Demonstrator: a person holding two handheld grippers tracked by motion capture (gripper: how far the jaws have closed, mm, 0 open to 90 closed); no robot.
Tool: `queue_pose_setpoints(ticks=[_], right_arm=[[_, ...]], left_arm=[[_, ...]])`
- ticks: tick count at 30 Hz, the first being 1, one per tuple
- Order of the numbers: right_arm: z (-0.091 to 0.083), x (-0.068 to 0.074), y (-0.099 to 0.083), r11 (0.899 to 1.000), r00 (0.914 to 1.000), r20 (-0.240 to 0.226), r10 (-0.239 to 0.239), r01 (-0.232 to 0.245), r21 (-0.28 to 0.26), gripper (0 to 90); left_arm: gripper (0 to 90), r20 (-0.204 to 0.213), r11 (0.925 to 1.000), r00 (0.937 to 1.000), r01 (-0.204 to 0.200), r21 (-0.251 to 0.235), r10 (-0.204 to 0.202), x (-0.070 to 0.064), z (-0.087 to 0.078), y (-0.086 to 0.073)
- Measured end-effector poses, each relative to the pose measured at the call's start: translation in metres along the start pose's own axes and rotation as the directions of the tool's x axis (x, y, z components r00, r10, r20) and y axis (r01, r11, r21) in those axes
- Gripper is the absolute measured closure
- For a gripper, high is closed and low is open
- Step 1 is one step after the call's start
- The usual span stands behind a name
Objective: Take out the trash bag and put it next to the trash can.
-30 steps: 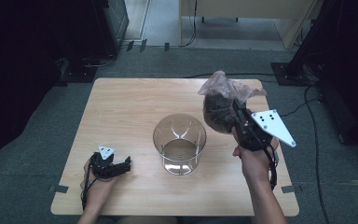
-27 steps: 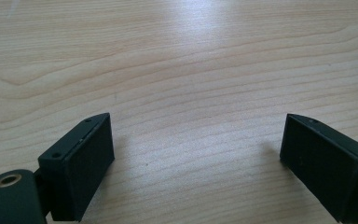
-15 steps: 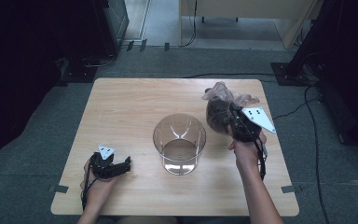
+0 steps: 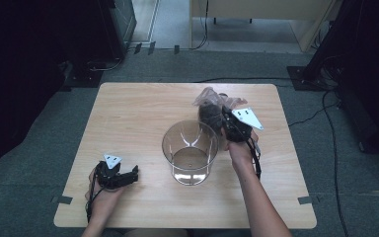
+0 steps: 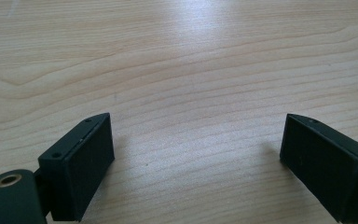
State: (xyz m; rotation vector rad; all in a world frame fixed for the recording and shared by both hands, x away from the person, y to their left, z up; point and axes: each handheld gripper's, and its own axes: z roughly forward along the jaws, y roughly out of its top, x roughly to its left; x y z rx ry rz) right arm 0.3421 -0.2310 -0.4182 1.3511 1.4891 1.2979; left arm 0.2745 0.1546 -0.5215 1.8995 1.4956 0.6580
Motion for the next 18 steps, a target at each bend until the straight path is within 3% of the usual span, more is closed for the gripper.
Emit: queue_pose_setpoints(ticks=[5,7,10,11,13,16,18], right_arm=[[0.005,-0.008,-0.016,0.999,0.9984,-0.052,0.023,-0.02,0.051,85.3],[0.002,-0.01,-0.019,0.998,0.9961,-0.084,0.026,-0.02,0.064,76.4],[-0.003,-0.012,-0.02,0.997,0.9944,-0.105,0.013,-0.005,0.076,52.0],[-0.005,-0.012,-0.021,0.997,0.9958,-0.091,0.003,0.005,0.081,42.3],[-0.008,-0.012,-0.021,0.995,0.9994,-0.027,-0.024,0.027,0.097,31.1],[-0.013,-0.017,-0.023,0.992,0.9995,-0.007,-0.031,0.032,0.122,20.4],[-0.016,-0.02,-0.025,0.989,0.9991,0.001,-0.041,0.041,0.142,18.2]], left_arm=[[9.2,0.001,1.0,1.0,0.001,-0.001,-0.001,0.0,0.0,0.0],[9.2,0.0,1.0,1.0,0.0,-0.001,0.0,0.0,0.0,0.0],[9.2,0.0,1.0,1.0,0.001,-0.001,-0.001,0.0,0.0,0.0],[9.2,-0.001,1.0,1.0,0.001,-0.001,-0.001,0.0,0.0,0.0],[9.2,-0.001,1.0,1.0,0.0,-0.001,0.0,0.0,0.0,0.0],[9.2,-0.001,1.0,1.0,0.002,-0.002,-0.002,-0.001,0.001,0.001],[9.2,-0.001,1.0,1.0,0.002,-0.001,-0.002,-0.001,0.001,0.001]])
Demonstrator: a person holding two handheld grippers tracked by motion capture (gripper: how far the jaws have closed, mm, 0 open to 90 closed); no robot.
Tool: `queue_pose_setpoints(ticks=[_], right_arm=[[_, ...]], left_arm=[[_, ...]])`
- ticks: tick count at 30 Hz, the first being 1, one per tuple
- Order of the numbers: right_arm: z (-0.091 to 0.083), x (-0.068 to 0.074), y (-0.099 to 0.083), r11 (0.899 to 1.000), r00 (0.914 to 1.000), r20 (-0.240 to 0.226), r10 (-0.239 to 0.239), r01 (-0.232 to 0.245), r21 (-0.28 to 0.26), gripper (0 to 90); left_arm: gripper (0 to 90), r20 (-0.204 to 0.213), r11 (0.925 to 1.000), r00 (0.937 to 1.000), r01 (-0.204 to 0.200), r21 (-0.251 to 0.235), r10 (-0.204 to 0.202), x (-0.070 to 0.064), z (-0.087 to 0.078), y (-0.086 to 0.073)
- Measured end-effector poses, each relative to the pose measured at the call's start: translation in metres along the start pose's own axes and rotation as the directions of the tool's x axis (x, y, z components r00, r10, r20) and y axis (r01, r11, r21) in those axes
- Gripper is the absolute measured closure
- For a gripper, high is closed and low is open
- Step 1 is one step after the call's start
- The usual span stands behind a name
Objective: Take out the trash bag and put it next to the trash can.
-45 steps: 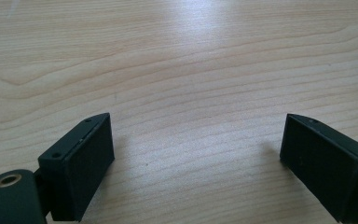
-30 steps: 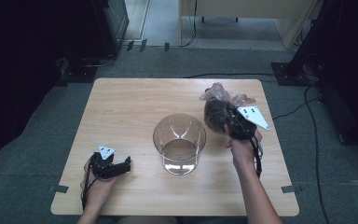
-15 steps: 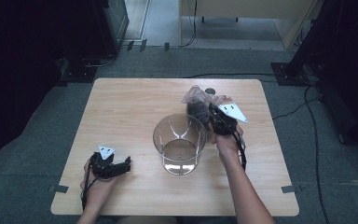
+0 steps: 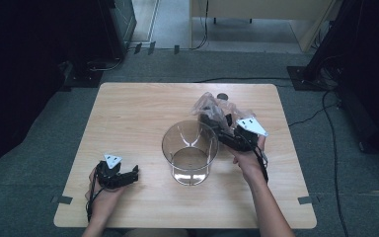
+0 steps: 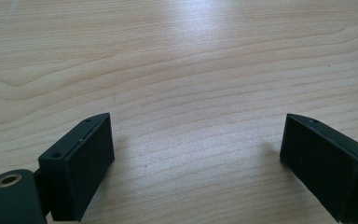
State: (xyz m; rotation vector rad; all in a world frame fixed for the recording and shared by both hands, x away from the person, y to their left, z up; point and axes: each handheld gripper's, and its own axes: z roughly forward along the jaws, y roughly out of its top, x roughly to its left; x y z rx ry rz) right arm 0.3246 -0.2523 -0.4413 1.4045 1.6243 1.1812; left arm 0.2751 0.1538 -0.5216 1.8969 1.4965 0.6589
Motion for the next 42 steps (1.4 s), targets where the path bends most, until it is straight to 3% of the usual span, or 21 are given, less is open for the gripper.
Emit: queue_pose_setpoints(ticks=[9,16,24,42], right_arm=[[-0.008,-0.01,-0.013,0.999,0.9998,0.015,0.011,-0.012,0.052,14.0],[-0.014,-0.017,-0.022,0.998,0.9997,-0.002,0.024,-0.024,0.055,13.8],[-0.024,-0.02,-0.031,0.999,0.9983,-0.058,-0.003,0.006,0.046,5.6],[-0.043,-0.036,-0.05,0.997,0.9988,-0.048,0.011,-0.008,0.076,0.0]], left_arm=[[9.2,0.0,1.0,1.0,0.0,0.0,0.0,0.0,0.0,0.0],[9.2,0.0,1.0,1.0,-0.001,0.001,0.001,0.0,0.0,0.0],[9.2,0.0,1.0,1.0,-0.001,0.001,0.001,0.0,0.0,0.0],[9.2,0.0,1.0,1.0,-0.001,0.001,0.001,0.0,0.0,0.0]])
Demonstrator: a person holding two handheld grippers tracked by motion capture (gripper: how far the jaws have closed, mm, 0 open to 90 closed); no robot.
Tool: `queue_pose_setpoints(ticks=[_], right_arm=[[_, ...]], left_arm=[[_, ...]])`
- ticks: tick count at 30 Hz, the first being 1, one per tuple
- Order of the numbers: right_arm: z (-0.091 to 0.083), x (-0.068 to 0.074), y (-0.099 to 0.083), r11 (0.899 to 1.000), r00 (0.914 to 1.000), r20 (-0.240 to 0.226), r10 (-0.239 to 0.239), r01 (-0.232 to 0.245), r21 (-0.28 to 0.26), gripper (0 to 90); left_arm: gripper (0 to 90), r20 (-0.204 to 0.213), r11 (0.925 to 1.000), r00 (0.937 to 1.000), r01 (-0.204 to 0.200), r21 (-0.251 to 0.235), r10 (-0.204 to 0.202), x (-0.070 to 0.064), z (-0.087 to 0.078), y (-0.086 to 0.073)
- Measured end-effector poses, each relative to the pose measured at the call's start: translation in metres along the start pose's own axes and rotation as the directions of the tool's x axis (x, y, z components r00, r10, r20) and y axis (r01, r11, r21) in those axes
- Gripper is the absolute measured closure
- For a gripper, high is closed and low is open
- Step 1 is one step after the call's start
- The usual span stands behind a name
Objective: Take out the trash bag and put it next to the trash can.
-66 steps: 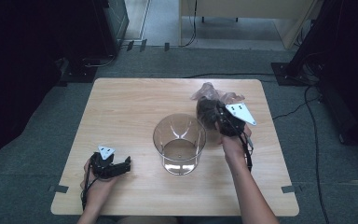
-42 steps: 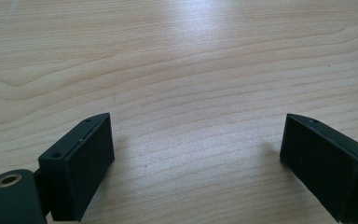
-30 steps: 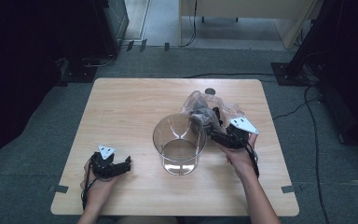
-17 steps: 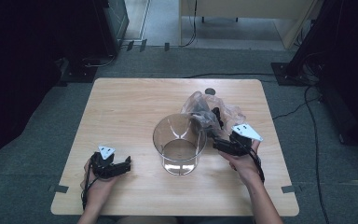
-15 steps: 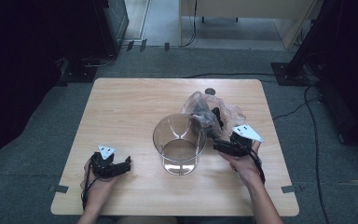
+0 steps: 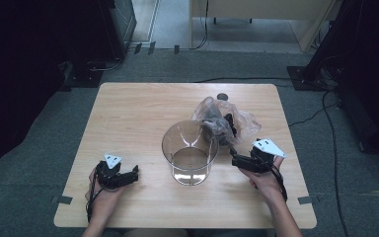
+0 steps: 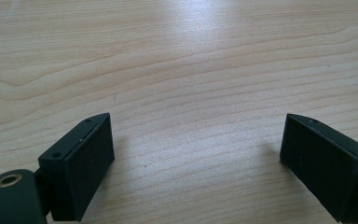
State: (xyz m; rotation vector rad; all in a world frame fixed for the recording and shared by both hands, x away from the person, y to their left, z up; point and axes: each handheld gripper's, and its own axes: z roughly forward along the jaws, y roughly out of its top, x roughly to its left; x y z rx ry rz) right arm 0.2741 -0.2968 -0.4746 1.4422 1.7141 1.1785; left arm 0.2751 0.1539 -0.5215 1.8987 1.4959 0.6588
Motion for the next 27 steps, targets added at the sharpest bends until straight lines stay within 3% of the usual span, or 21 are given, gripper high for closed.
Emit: queue_pose_setpoints(ticks=[10,27], right_arm=[[-0.008,-0.02,-0.016,0.999,0.9986,0.034,0.04,-0.042,0.032,0.0],[-0.021,-0.052,-0.039,0.991,0.9901,0.128,0.058,-0.072,0.112,0.0]], left_arm=[[9.2,0.0,1.0,1.0,0.0,0.0,0.0,0.0,0.0,0.0],[9.2,0.0,1.0,1.0,0.0,0.0,0.0,0.0,0.0,0.0]])
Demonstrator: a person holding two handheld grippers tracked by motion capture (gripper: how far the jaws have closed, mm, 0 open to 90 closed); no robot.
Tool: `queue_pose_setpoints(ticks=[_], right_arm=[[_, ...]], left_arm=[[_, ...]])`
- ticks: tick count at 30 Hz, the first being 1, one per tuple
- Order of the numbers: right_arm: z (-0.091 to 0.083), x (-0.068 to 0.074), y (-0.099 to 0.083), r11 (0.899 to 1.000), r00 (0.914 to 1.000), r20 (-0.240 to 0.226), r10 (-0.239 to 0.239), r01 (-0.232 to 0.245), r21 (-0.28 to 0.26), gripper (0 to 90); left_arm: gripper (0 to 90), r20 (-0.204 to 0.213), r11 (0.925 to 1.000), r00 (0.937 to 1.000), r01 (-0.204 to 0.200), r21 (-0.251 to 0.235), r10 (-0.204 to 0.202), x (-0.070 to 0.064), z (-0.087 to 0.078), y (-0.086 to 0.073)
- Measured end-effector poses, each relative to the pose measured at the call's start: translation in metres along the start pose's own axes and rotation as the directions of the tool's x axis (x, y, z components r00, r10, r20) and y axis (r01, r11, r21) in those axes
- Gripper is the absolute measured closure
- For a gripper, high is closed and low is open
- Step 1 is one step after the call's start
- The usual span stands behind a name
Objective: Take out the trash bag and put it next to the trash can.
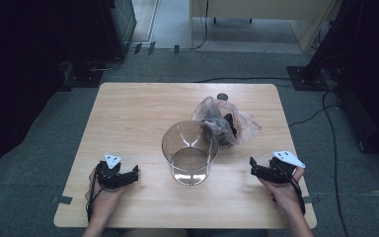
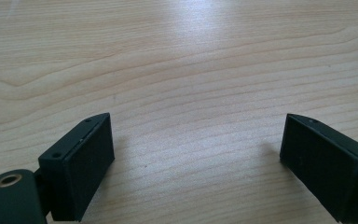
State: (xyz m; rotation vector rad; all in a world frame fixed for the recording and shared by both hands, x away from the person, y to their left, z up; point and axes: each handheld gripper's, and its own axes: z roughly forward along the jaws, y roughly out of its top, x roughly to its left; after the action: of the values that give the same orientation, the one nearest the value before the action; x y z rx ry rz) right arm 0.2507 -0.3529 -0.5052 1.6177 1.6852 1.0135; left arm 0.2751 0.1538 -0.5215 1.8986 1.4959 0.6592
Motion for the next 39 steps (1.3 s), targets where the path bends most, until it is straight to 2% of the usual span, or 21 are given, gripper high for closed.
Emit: queue_pose_setpoints(ticks=[10,19,28,32,39], right_arm=[[-0.006,-0.019,-0.012,0.999,0.9983,0.057,0.009,-0.012,0.048,0.0],[-0.014,-0.034,-0.024,0.996,0.9963,0.086,0.0,-0.007,0.085,0.0],[-0.02,-0.04,-0.03,0.992,0.9971,0.075,0.009,-0.019,0.123,0.0],[-0.019,-0.044,-0.031,0.987,0.9962,0.084,0.026,-0.039,0.158,0.0],[-0.018,-0.042,-0.034,0.982,0.9955,0.091,-0.025,0.007,0.188,1.5]], left_arm=[[9.2,0.0,1.0,1.0,0.0,0.0,0.0,0.0,0.0,0.0],[9.2,0.0,1.0,1.0,0.0,0.0,0.0,0.0,0.0,0.0],[9.2,0.0,1.0,1.0,0.0,0.0,0.0,0.0,0.0,0.0],[9.2,0.0,1.0,1.0,0.0,0.0,0.0,0.0,0.0,0.0],[9.2,0.0,1.0,1.0,0.0,0.0,0.0,0.0,0.0,0.0]])
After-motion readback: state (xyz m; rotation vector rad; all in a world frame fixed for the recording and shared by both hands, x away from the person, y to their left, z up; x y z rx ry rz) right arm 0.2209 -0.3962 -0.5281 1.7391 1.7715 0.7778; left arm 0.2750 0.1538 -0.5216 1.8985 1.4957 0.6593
